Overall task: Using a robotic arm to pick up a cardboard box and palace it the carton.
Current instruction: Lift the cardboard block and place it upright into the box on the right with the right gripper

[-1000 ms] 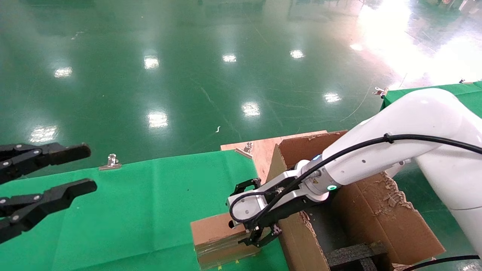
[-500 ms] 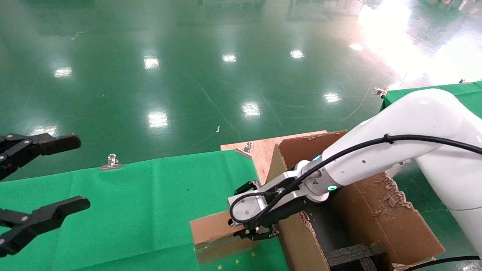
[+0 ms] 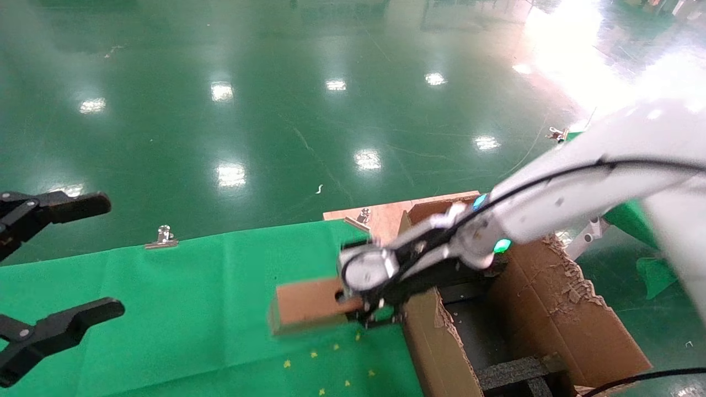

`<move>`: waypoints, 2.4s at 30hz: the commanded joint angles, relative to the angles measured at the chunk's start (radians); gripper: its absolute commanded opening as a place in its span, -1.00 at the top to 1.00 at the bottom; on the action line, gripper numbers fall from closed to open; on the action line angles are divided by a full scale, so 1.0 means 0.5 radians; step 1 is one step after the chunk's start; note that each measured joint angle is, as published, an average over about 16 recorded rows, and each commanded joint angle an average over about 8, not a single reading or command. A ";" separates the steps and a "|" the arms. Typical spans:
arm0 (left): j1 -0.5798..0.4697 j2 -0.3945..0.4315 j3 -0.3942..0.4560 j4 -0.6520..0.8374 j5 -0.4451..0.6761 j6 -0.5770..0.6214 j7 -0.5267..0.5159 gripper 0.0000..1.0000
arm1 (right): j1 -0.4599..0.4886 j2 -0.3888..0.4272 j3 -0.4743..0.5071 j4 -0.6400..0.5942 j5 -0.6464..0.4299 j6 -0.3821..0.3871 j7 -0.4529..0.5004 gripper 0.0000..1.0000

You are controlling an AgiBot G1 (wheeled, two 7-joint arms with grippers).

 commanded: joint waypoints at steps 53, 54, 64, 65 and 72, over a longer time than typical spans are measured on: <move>0.000 0.000 0.000 0.000 0.000 0.000 0.000 -1.00 | 1.508 0.964 -1.476 -1.049 0.662 -0.061 -0.554 1.00; 0.000 0.000 0.000 0.000 0.000 0.000 0.000 -1.00 | 1.520 0.979 -1.497 -1.054 0.656 -0.060 -0.548 1.00; 0.000 0.000 0.000 0.000 0.000 0.000 0.000 -1.00 | 1.573 1.012 -1.585 -1.057 0.596 -0.033 -0.527 1.00; 0.000 0.000 0.000 0.000 0.000 0.000 0.000 -1.00 | 1.569 1.011 -1.584 -1.058 0.598 -0.031 -0.522 1.00; 0.001 0.000 0.000 0.001 0.000 0.000 0.000 -1.00 | 1.490 1.004 -1.617 -1.162 0.673 0.020 -0.168 1.00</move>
